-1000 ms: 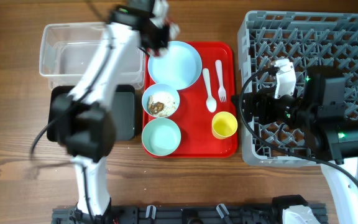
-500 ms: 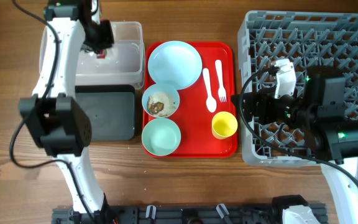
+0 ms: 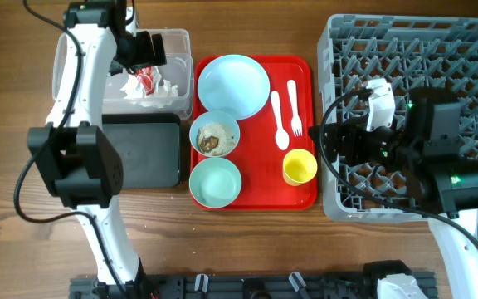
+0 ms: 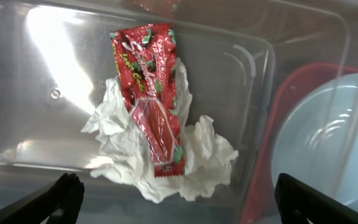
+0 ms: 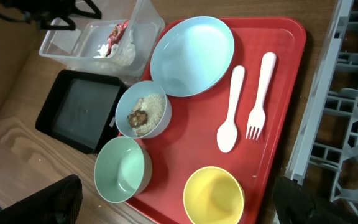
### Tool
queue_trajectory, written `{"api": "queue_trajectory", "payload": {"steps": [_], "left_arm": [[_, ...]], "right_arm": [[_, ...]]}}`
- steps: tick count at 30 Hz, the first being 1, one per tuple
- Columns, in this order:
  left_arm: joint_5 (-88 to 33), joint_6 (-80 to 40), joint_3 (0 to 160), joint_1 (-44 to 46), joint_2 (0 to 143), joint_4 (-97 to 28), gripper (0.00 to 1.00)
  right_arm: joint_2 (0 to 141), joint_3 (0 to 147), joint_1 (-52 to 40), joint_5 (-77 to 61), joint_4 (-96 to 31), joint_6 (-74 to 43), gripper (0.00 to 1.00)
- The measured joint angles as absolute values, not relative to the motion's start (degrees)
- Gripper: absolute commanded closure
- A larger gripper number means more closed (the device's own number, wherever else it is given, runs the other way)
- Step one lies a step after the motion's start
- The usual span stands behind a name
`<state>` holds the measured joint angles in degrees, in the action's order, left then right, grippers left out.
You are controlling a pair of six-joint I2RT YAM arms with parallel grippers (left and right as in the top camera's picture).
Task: Sort waste into correct bins and load items into the dishwasher rack
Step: 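Carry the wrapper and tissue left and drop into the clear bin, then move the left gripper to the light-blue bowl and grasp its rim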
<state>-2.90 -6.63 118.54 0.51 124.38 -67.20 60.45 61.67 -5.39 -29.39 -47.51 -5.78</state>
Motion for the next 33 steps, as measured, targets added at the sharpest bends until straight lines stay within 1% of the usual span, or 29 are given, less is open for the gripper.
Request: {"api": "queue_trajectory", "payload": {"steps": [5,11,14,17,20,23,27,31,33], "left_arm": [[-5.17,-7.38,118.54,0.51,117.91,-71.59,0.0],[-9.72,-11.64,118.58,2.02,107.74,-82.3,0.0],[-10.66,-14.09,118.65,5.19,105.78,-87.22,0.0],[-11.0,-16.4,118.15,9.91,105.82,-88.07,0.0],[-11.22,-19.09,115.18,16.67,105.84,-84.44,0.0],[-10.72,-21.58,110.1,23.68,106.0,-77.73,0.0],[-8.78,-24.56,102.08,30.17,106.61,-68.14,0.0],[-7.66,-26.26,95.68,32.36,108.88,-60.1,0.0],[-7.22,-26.7,93.38,32.64,110.5,-57.14,0.03]], "right_arm": [[60.45,61.67,-5.39,-29.39,-47.51,-5.76,0.0],[60.45,61.67,-5.39,-28.4,-47.57,-5.78,0.0],[60.45,61.67,-5.39,-26.89,-47.57,-5.89,0.0],[60.45,61.67,-5.39,-23.68,-47.55,-7.16,0.0],[60.45,61.67,-5.39,-19.9,-47.55,-8.45,0.0],[60.45,61.67,-4.8,-17.26,-47.57,-9.61,0.0],[60.45,61.67,-2.31,-15.33,-47.94,-10.94,0.0],[60.45,61.67,0.84,-14.57,-49.36,-12.03,0.0],[60.45,61.67,2.24,-14.24,-50.17,-12.38,0.0]]}}
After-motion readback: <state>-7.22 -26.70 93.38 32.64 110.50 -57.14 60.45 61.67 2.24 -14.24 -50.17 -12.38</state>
